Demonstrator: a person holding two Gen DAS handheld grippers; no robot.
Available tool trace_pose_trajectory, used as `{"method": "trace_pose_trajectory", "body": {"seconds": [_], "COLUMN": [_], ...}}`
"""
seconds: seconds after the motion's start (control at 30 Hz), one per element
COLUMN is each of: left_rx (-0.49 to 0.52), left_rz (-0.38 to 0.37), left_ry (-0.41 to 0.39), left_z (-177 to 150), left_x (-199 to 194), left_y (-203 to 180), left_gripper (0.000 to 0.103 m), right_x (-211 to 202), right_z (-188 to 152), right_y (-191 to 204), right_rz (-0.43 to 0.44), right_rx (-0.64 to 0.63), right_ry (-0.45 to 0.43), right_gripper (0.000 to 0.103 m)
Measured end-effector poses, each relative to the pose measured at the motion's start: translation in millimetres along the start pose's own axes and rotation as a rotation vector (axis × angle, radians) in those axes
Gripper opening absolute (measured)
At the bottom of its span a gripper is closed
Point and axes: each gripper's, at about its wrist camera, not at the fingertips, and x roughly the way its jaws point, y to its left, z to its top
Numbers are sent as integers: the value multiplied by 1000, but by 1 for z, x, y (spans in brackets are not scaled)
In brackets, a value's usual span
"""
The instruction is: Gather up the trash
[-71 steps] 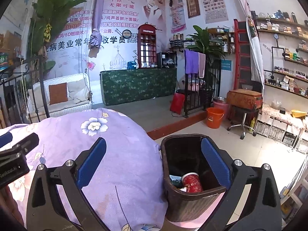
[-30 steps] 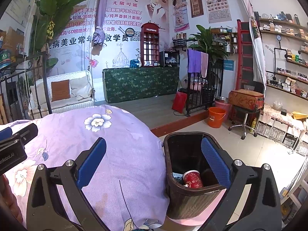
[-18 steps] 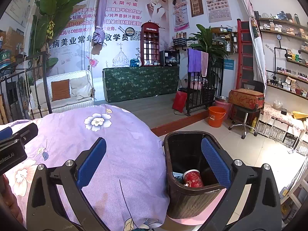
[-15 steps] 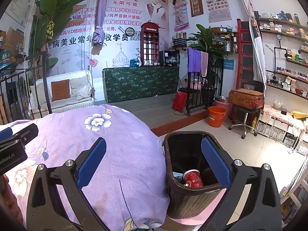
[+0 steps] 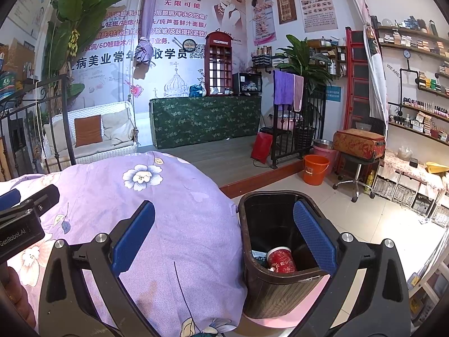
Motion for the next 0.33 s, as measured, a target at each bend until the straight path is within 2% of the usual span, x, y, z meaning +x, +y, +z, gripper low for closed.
{"method": "trace_pose_trajectory", "body": {"seconds": [0.33], "left_rx": [-3], "left_rz": [4], "left_ry": [7], "left_z": [1], "left_x": [1], "left_y": [-1], "left_gripper": [97], "right_x": [3], "right_z": [3], "right_y": [0], "right_rz": [4], "right_rx": [2], "right_ry": [13], "right_gripper": [97]}}
